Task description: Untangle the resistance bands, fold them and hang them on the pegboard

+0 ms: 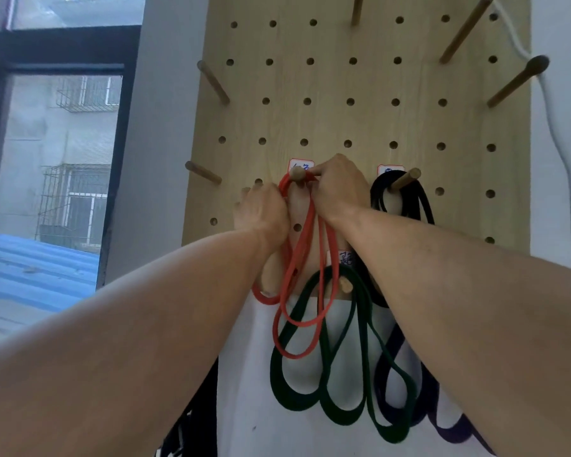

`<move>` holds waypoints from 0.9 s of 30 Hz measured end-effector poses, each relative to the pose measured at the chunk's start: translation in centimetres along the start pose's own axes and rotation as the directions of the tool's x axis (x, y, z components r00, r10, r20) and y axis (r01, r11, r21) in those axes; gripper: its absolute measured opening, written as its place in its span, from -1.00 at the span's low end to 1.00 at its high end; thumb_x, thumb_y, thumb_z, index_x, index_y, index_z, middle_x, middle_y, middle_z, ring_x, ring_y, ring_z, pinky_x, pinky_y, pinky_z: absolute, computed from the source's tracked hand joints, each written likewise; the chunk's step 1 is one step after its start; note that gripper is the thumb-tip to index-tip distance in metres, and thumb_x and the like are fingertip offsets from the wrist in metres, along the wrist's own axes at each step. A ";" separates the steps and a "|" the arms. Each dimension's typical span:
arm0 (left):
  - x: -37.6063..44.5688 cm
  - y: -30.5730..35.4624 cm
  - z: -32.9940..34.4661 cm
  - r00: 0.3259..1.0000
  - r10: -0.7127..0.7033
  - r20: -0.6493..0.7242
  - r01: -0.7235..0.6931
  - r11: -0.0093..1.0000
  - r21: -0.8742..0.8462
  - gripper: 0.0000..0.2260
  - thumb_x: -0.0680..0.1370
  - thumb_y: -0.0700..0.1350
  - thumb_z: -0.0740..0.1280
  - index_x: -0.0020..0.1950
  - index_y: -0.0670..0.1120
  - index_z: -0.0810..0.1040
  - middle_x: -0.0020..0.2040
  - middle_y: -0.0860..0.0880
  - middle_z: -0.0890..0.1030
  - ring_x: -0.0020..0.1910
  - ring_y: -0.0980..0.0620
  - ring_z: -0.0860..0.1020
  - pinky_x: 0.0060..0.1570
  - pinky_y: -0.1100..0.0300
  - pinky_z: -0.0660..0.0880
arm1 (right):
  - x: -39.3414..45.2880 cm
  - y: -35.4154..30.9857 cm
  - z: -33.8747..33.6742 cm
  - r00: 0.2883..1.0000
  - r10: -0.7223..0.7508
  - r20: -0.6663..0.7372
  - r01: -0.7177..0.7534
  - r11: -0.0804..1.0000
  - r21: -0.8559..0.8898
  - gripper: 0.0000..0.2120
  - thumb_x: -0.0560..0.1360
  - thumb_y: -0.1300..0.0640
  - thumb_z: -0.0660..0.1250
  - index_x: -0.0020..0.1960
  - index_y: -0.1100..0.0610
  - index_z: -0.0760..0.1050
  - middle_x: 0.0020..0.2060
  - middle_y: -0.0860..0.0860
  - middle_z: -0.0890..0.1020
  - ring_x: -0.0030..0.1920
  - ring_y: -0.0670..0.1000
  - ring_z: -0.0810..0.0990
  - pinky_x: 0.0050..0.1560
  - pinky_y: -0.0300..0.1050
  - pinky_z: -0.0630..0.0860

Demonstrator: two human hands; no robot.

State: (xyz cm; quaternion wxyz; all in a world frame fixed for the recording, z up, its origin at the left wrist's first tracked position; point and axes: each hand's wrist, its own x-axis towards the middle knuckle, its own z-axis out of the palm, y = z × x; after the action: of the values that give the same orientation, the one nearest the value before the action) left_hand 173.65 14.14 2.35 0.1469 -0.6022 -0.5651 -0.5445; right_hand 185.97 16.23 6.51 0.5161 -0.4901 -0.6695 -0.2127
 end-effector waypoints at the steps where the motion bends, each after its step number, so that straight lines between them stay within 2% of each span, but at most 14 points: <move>1: 0.1 0.1 -0.2 1.000 -0.004 -0.020 0.002 0.999 -0.054 -0.76 0.63 -0.18 0.14 0.12 -0.13 0.60 0.13 -0.15 0.57 0.12 -0.20 0.54 0.10 -0.10 0.52 | 0.3 -0.1 -0.2 1.000 -0.005 0.002 0.005 1.000 -0.014 -0.70 0.60 0.10 0.27 0.26 0.08 0.66 0.21 0.09 0.62 0.22 0.18 0.61 0.01 -0.04 0.45; 3: 0.2 0.3 -0.4 0.999 -0.007 -0.035 0.002 0.988 -0.155 -0.73 0.62 -0.20 0.14 0.18 -0.16 0.61 0.15 -0.18 0.59 0.13 -0.22 0.58 0.12 -0.07 0.55 | 0.5 -0.2 -0.7 0.999 -0.051 0.006 0.051 0.998 -0.041 -0.73 0.62 0.12 0.27 0.24 0.11 0.65 0.17 0.10 0.59 0.17 0.18 0.60 -0.02 -0.05 0.38; 4: 0.1 0.4 -0.4 1.000 -0.001 -0.019 -0.003 0.982 -0.187 -0.72 0.61 -0.21 0.15 0.17 -0.15 0.63 0.10 -0.18 0.63 0.08 -0.21 0.61 0.10 -0.06 0.57 | 0.3 -0.4 -0.9 0.996 -0.094 0.005 0.094 0.995 -0.043 -0.74 0.62 0.14 0.26 0.20 0.10 0.67 0.11 0.09 0.58 0.10 0.16 0.59 -0.04 -0.05 0.36; 6: -0.2 0.4 -0.3 1.000 0.021 -0.005 -0.022 0.975 -0.222 -0.71 0.60 -0.21 0.16 0.12 -0.09 0.67 -0.05 -0.11 0.65 -0.07 -0.13 0.63 -0.03 -0.01 0.60 | 0.0 -0.5 -0.9 0.989 -0.148 0.010 0.148 0.989 0.001 -0.74 0.63 0.16 0.24 0.11 0.06 0.71 0.00 0.03 0.53 -0.03 0.08 0.53 -0.05 -0.06 0.36; 8: -0.3 0.3 0.0 1.000 0.021 0.011 -0.018 0.977 -0.213 -0.69 0.61 -0.21 0.16 0.14 -0.02 0.69 -0.08 -0.06 0.65 -0.12 -0.09 0.62 -0.13 0.05 0.56 | 0.0 -0.4 -0.7 0.990 -0.137 0.022 0.135 0.988 0.076 -0.71 0.60 0.20 0.24 0.09 0.02 0.73 0.00 -0.02 0.60 -0.02 0.02 0.57 -0.02 -0.09 0.43; 10: -0.1 0.2 0.0 1.000 0.026 0.001 -0.026 0.999 -0.046 -0.68 0.63 -0.20 0.15 0.18 -0.01 0.67 0.00 -0.09 0.64 -0.06 -0.13 0.62 -0.14 0.04 0.52 | 0.4 -0.3 -0.4 0.993 -0.104 0.060 0.097 0.989 0.111 -0.64 0.55 0.25 0.22 0.13 0.02 0.74 0.11 0.05 0.71 0.11 0.09 0.66 0.05 -0.08 0.52; 12: 0.3 0.4 -0.1 0.995 0.088 0.038 -0.095 0.961 0.261 -0.70 0.65 -0.21 0.12 0.22 -0.07 0.62 0.09 -0.13 0.61 0.05 -0.17 0.60 -0.14 0.05 0.42 | 0.8 -0.6 -0.5 0.990 -0.087 0.114 0.074 0.991 0.113 -0.61 0.55 0.30 0.21 0.17 0.05 0.74 0.22 0.11 0.70 0.22 0.14 0.65 0.14 -0.08 0.52; 14: 0.4 0.9 0.0 0.980 0.147 0.132 -0.191 0.875 0.446 -0.71 0.65 -0.20 0.13 0.32 -0.12 0.51 0.22 -0.14 0.55 0.20 -0.16 0.54 -0.09 0.07 0.36 | 1.2 -1.0 -0.8 0.983 -0.076 0.164 0.061 0.993 0.097 -0.60 0.55 0.32 0.23 0.20 0.04 0.72 0.28 0.09 0.67 0.28 0.13 0.62 0.13 -0.15 0.47; 16: 0.2 1.1 0.5 0.952 0.174 0.252 -0.283 0.814 0.508 -0.65 0.65 -0.15 0.17 0.44 -0.15 0.38 0.31 -0.16 0.47 0.29 -0.15 0.46 0.01 0.06 0.39 | 1.5 -1.0 -1.1 0.972 -0.064 0.224 0.044 0.995 0.094 -0.59 0.52 0.37 0.21 0.21 0.10 0.71 0.26 0.09 0.68 0.30 0.10 0.62 0.11 -0.19 0.46; 17: -0.1 1.1 0.6 0.939 0.176 0.297 -0.313 0.797 0.517 -0.60 0.64 -0.13 0.19 0.48 -0.16 0.31 0.33 -0.17 0.43 0.31 -0.16 0.44 0.09 0.04 0.41 | 1.6 -1.0 -1.2 0.964 -0.065 0.259 0.037 0.993 0.108 -0.57 0.52 0.39 0.19 0.21 0.13 0.70 0.26 0.09 0.68 0.32 0.08 0.61 0.17 -0.18 0.49; 19: -0.4 0.8 0.5 0.917 0.147 0.371 -0.327 0.810 0.487 -0.53 0.62 -0.09 0.22 0.50 -0.19 0.23 0.35 -0.19 0.37 0.33 -0.18 0.41 0.22 -0.02 0.41 | 1.6 -0.9 -1.4 0.949 -0.059 0.310 0.022 0.992 0.123 -0.56 0.55 0.40 0.18 0.25 0.12 0.69 0.29 0.06 0.67 0.36 0.07 0.59 0.36 -0.11 0.48; 20: -0.4 0.6 0.1 0.909 0.121 0.400 -0.311 0.835 0.455 -0.50 0.62 -0.06 0.23 0.51 -0.21 0.21 0.36 -0.20 0.36 0.34 -0.20 0.40 0.26 -0.04 0.40 | 1.4 -0.8 -1.6 0.950 -0.056 0.306 0.019 0.992 0.122 -0.57 0.57 0.38 0.21 0.28 0.09 0.68 0.30 0.06 0.66 0.36 0.07 0.59 0.39 -0.10 0.47; 24: -0.5 0.0 -2.5 0.887 0.031 0.460 -0.239 0.885 0.401 -0.35 0.55 0.08 0.25 0.52 -0.24 0.19 0.41 -0.24 0.34 0.39 -0.26 0.36 0.39 -0.14 0.37 | 0.7 0.0 -3.4 0.978 -0.011 0.209 -0.021 0.989 0.149 -0.69 0.62 0.24 0.35 0.34 0.12 0.62 0.32 0.09 0.65 0.35 0.08 0.60 0.32 -0.19 0.48; 27: -1.0 0.0 -4.4 0.886 -0.019 0.464 -0.171 0.915 0.365 -0.31 0.59 0.01 0.26 0.59 -0.27 0.08 0.51 -0.27 0.26 0.49 -0.26 0.28 0.45 -0.11 0.33 | 0.1 0.0 -5.1 0.979 -0.003 0.202 -0.035 0.982 0.185 -0.68 0.61 0.28 0.34 0.35 0.16 0.62 0.31 0.11 0.65 0.34 0.06 0.60 0.37 -0.18 0.47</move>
State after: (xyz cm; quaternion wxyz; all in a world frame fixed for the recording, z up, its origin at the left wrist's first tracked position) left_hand 171.74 10.13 3.12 0.1501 -0.6931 -0.6573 -0.2550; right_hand 188.45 12.19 8.50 0.4910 -0.4638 -0.7314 -0.0938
